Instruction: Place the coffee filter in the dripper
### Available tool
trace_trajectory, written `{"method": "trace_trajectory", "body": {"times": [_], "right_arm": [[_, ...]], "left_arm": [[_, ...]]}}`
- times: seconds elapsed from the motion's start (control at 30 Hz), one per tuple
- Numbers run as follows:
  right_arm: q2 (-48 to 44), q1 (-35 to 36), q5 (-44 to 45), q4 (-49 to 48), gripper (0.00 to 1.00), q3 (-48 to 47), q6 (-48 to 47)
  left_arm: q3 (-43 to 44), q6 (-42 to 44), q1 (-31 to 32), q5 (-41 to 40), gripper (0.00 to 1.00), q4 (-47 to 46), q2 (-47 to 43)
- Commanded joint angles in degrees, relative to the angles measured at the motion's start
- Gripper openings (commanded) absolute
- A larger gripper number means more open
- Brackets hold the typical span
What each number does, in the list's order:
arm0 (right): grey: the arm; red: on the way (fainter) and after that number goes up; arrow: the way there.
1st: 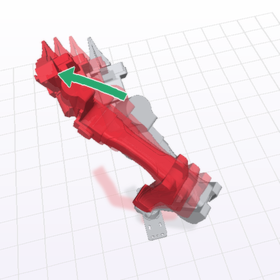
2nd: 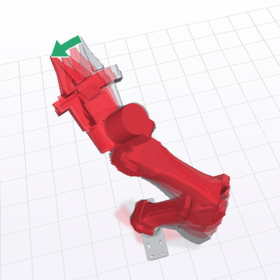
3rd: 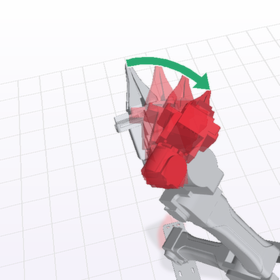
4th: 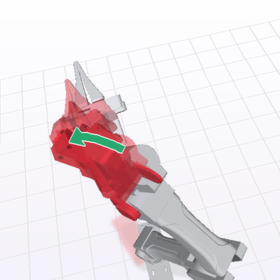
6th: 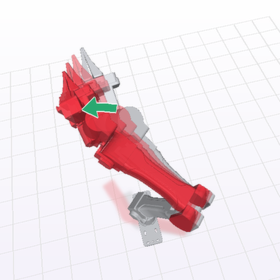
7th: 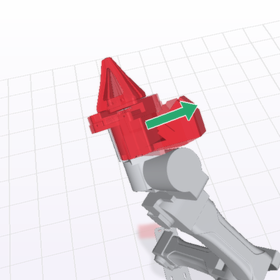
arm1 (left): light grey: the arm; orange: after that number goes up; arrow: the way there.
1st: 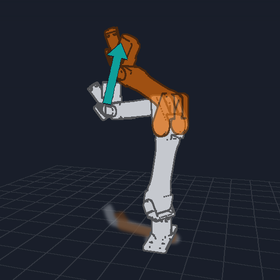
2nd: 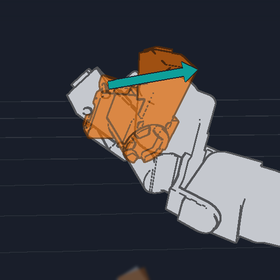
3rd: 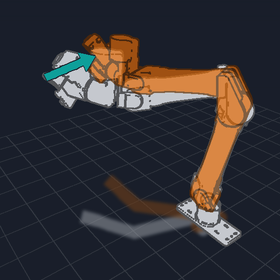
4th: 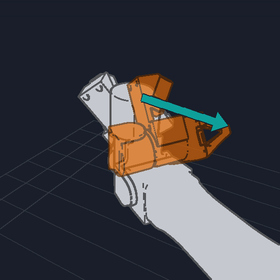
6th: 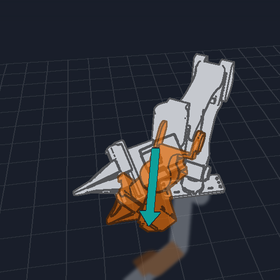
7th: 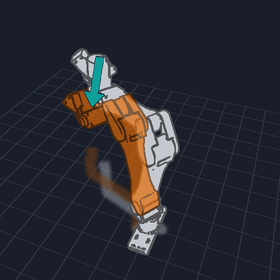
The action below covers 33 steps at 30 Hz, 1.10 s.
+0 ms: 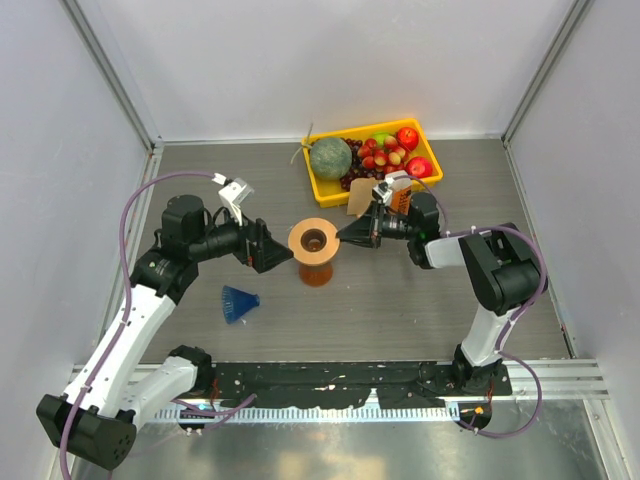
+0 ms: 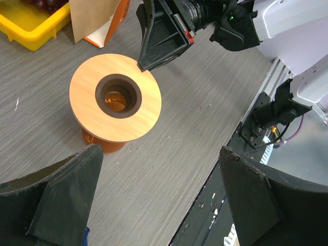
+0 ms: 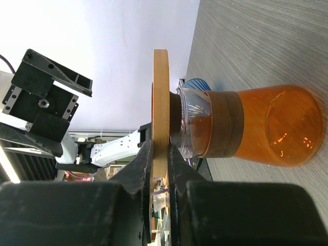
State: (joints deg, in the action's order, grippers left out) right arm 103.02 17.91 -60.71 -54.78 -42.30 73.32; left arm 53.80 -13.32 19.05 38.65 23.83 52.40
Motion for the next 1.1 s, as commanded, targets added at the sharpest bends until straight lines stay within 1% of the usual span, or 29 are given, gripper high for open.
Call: {"method": "trace_trajectory", "body": {"times": [0.0, 0.17, 0.4, 0.53, 0.6, 0.67, 0.7, 0.77, 0.8, 0.83, 0.87, 0.93, 0.97, 1.0, 1.03, 1.07], "right_arm": [[-0.2, 1.1, -0.1, -0.1, 0.09, -0.5, -2.0], [-0.1, 1.2, -0.2, 0.2, 0.1, -1.0, -2.1], [1.3, 1.0, -0.4, -2.3, 0.11, -1.8, 0.0], [1.2, 1.0, -0.4, 0.1, 0.16, -1.6, -1.5], [1.2, 1.0, -0.4, 1.2, 0.2, -1.6, -2.3], [1.0, 1.0, -0.4, 1.5, 0.27, -1.6, -2.4], [1.0, 1.0, -0.3, 1.7, 0.29, -1.6, -2.4], [0.5, 0.9, -0.3, 2.2, 0.37, -1.7, -2.5], [0.4, 0.7, -0.2, 2.5, 0.45, -1.7, -2.7], [0.1, 0.6, -0.1, 3.2, 0.48, -1.6, -3.2], [0.0, 0.4, 0.0, 3.5, 0.53, -1.6, -3.5], [-0.6, 0.0, -0.2, 3.9, 0.6, -1.5, -3.7], [-1.1, -0.1, -0.2, 3.9, 0.61, -1.6, -3.7], [-1.2, -0.4, -0.1, 3.9, 0.65, -1.4, -3.8], [-1.9, -0.4, -0.2, 3.9, 0.66, -1.3, -3.9], [-1.9, -0.7, -0.4, 3.9, 0.7, -1.3, -4.1]], "left_arm": [[-0.1, -0.6, -0.2, 0.5, 1.0, -2.5, 0.2], [-0.1, -0.7, -0.3, 0.6, 0.99, -2.5, 0.3], [-0.3, -1.0, -0.2, 0.6, 1.0, -2.7, 0.3], [-0.1, -0.9, -0.2, 0.6, 0.99, -2.4, 0.4], [0.0, -0.9, -0.2, 0.6, 1.0, -2.4, 0.5], [0.0, -1.0, -0.2, 0.6, 0.99, -2.4, 0.7], [0.0, -1.0, -0.2, 0.5, 0.99, -2.3, 0.7], [-0.1, -0.9, -0.2, 0.1, 1.0, -2.3, 0.7], [-0.2, -0.8, -0.2, -0.1, 1.0, -2.1, 0.8], [-0.3, -0.4, -0.3, -0.3, 0.99, -1.9, 0.8], [-0.2, 0.0, -0.3, -0.6, 0.99, -1.6, 0.9], [-0.2, 1.1, -0.5, -1.1, 1.0, -1.2, 1.0], [0.0, 1.6, -0.9, -1.4, 1.0, -0.8, 1.2], [0.2, 2.4, -1.2, -1.5, 0.99, -0.3, 1.7], [0.7, 3.4, -1.8, -1.3, 1.0, 0.5, 2.1], [1.2, 4.7, -2.5, -0.8, 0.99, 1.3, 2.8]]}}
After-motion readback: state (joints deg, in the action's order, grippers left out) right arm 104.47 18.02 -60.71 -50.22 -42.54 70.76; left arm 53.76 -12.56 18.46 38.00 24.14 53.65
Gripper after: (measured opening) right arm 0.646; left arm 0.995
